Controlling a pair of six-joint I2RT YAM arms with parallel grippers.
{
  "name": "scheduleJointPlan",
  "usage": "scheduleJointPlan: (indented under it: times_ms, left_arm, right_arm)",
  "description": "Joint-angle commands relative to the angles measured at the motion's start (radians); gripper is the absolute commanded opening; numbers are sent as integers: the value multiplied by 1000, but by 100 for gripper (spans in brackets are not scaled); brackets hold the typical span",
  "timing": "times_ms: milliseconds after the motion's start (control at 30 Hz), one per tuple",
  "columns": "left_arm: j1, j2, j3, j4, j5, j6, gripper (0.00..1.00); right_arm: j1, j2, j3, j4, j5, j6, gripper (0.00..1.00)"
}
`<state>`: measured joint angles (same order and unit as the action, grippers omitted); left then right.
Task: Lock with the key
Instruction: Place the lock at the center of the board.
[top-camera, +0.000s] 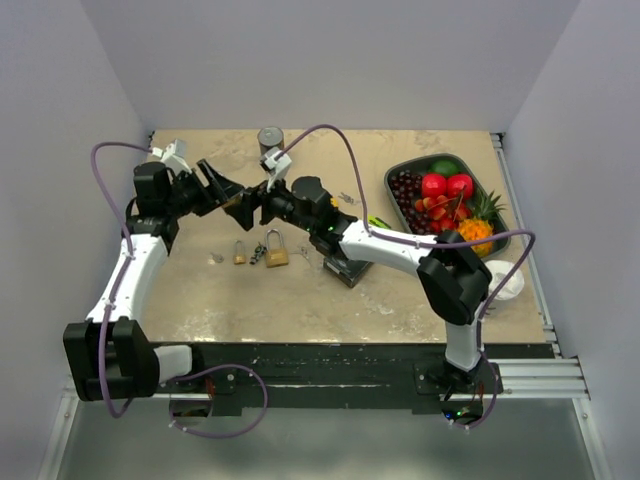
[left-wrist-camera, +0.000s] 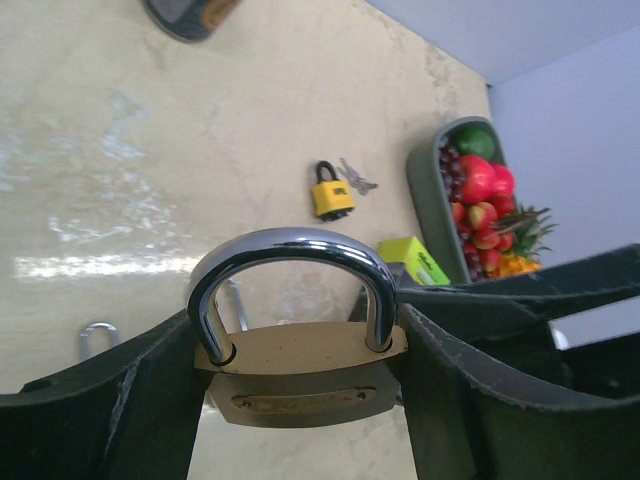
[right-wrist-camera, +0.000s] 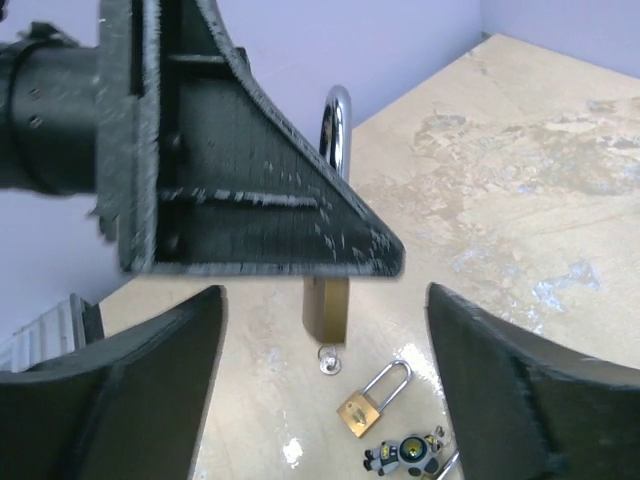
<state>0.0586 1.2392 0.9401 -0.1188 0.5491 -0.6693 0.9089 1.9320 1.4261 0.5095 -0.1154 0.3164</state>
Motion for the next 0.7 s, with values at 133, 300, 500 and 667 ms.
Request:
scheduleJointPlan:
  times_ms: [133, 300, 500, 667]
  left_arm:
    - [109, 91, 247, -364, -18, 451, 0]
    - [121, 146, 270, -504, -130, 710, 0]
    - [147, 229, 246, -556, -250, 896, 0]
    - [158, 325, 250, -584, -311, 997, 0]
  right_arm:
    - [-15, -172, -116, -17, -82, -145, 99]
    - [-59, -228, -180, -74, -99, -180, 99]
    - [-100, -265, -225, -114, -104, -184, 99]
    - [-113, -269, -231, -131, -104, -192, 99]
